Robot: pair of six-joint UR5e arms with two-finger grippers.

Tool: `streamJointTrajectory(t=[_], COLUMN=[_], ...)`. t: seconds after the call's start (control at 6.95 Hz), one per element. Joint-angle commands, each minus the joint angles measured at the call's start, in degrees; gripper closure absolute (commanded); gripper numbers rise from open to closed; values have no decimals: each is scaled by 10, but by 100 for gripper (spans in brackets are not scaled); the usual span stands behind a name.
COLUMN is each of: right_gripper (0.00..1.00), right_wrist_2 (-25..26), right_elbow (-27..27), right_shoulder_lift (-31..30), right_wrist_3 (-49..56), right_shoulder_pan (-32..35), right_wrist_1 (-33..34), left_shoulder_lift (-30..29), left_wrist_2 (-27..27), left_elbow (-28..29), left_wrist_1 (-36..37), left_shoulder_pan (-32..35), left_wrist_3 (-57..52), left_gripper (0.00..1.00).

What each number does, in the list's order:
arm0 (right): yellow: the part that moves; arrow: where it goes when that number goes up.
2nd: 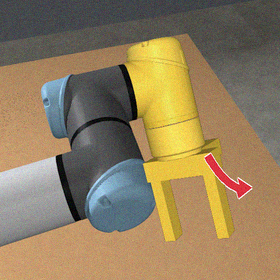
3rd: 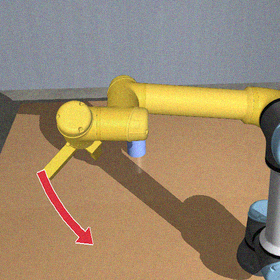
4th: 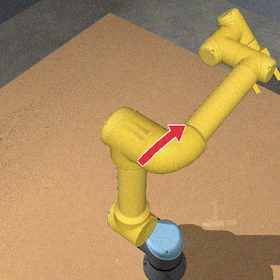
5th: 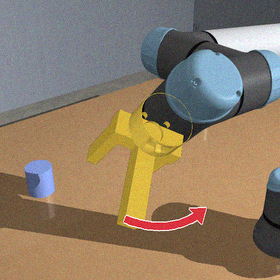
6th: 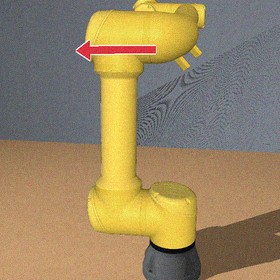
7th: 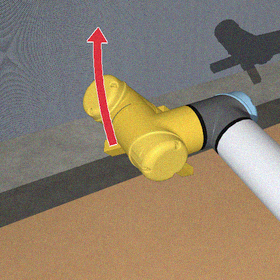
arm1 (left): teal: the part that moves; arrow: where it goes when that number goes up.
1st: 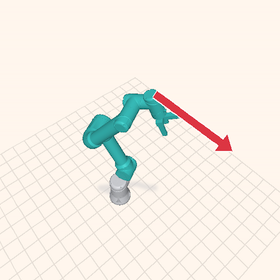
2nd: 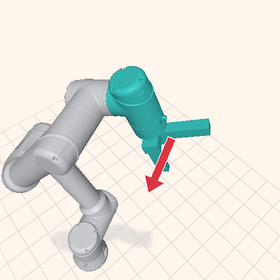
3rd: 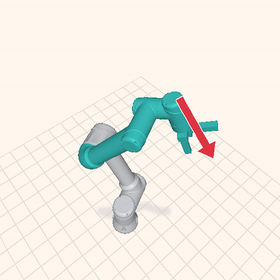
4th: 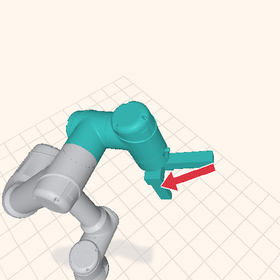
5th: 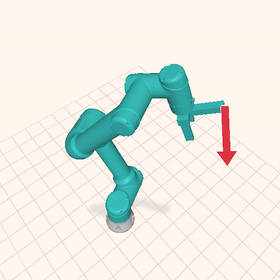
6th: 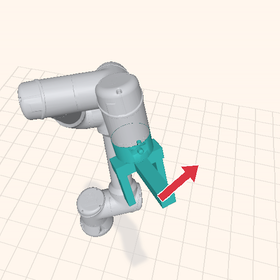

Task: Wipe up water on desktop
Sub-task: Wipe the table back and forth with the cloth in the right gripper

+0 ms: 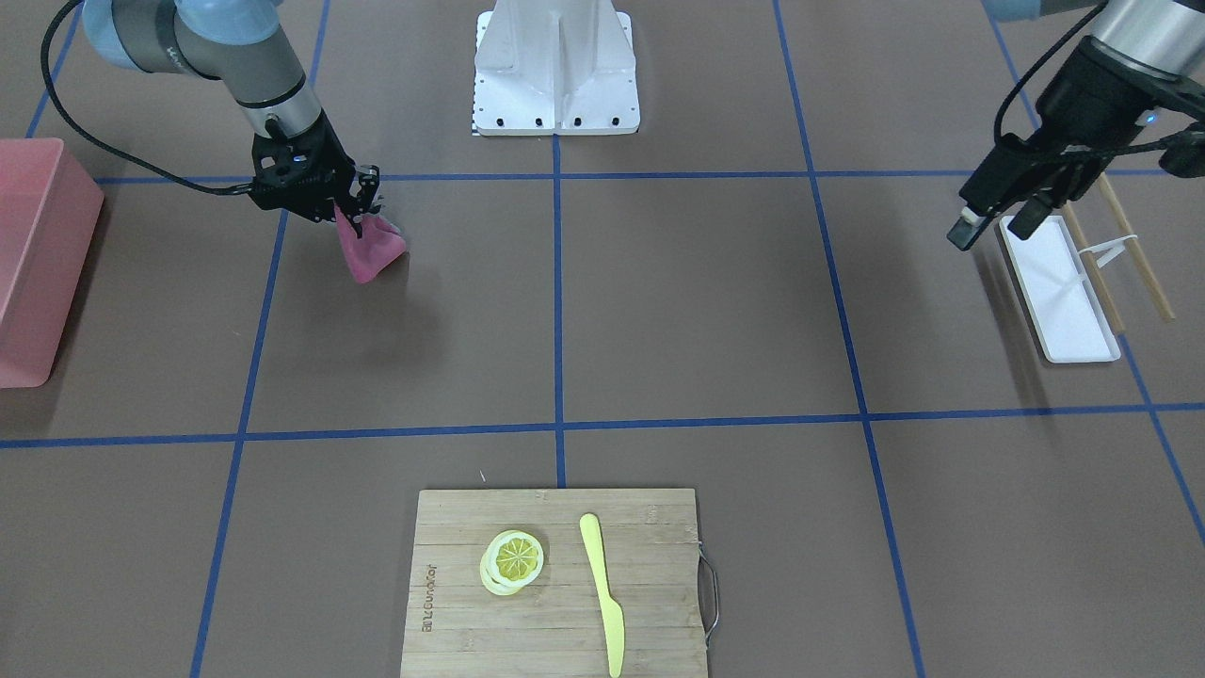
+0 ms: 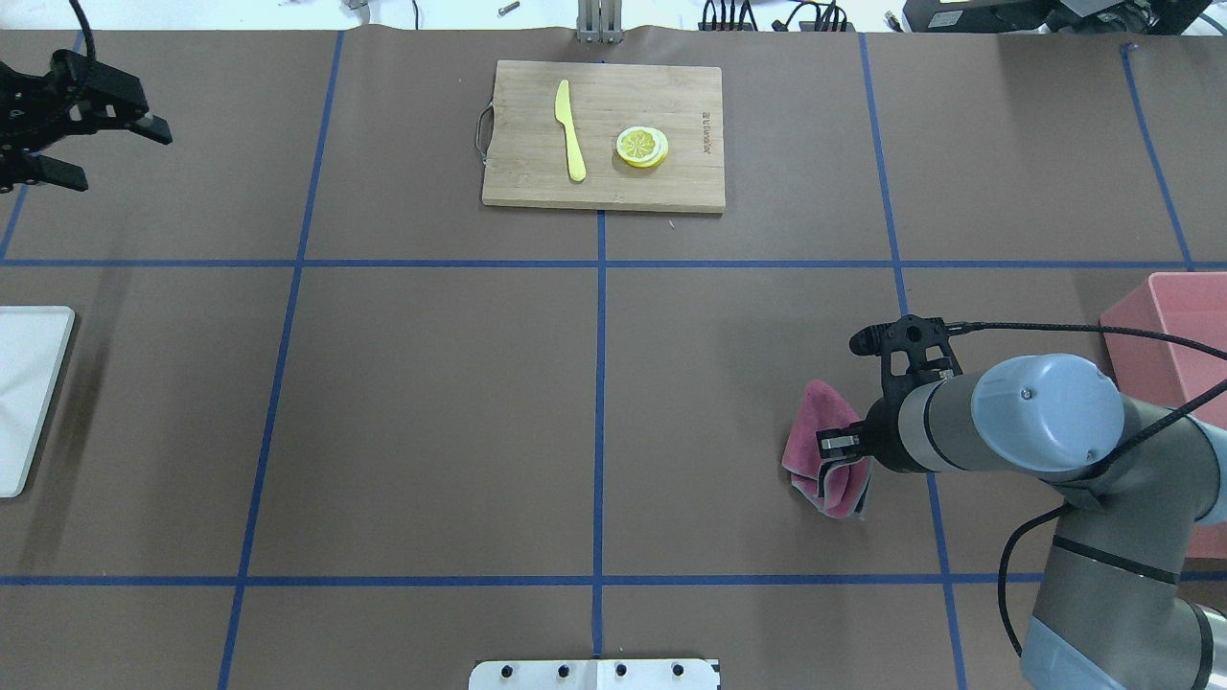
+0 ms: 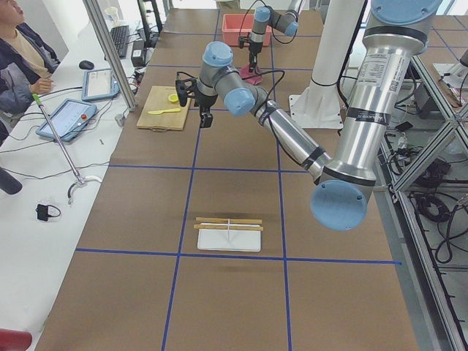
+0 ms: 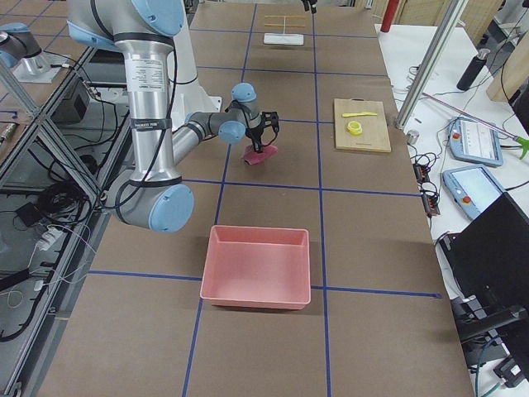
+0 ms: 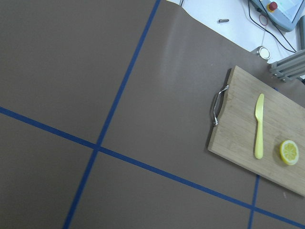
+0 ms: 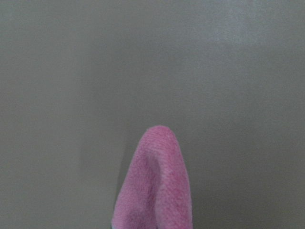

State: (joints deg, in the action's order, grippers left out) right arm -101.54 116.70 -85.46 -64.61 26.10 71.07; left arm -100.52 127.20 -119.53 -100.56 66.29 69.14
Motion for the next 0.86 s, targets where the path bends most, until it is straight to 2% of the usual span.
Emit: streamJointTrajectory(t=[0.0,0.29,0.43,0.58,0.72], right_gripper=[100,100,100,100,100], right_wrist_2=[-5,19,25,30,28], right_elbow=[-30,-93,-111,-122,-107], right_shoulder_lift=[56,215,250,258,243], right_wrist_3=[-16,-89,-118,-133,-125], right_shoulder_pan=[-22,-67,-81,-87,-78], right_wrist_1=[16,94,100,98,99], left_shoulder_lift=[56,71,72,80,88], left_wrist_2=[35,35,35,36,36], left_elbow=[3,18,18,15,11], left_wrist_1=[0,1,1,-1,-3], left_shoulder_pan=[48,69,69,70,73], left_wrist_3=[-125,-189,-189,-190,-190], left_gripper=[3,3,3,3,3])
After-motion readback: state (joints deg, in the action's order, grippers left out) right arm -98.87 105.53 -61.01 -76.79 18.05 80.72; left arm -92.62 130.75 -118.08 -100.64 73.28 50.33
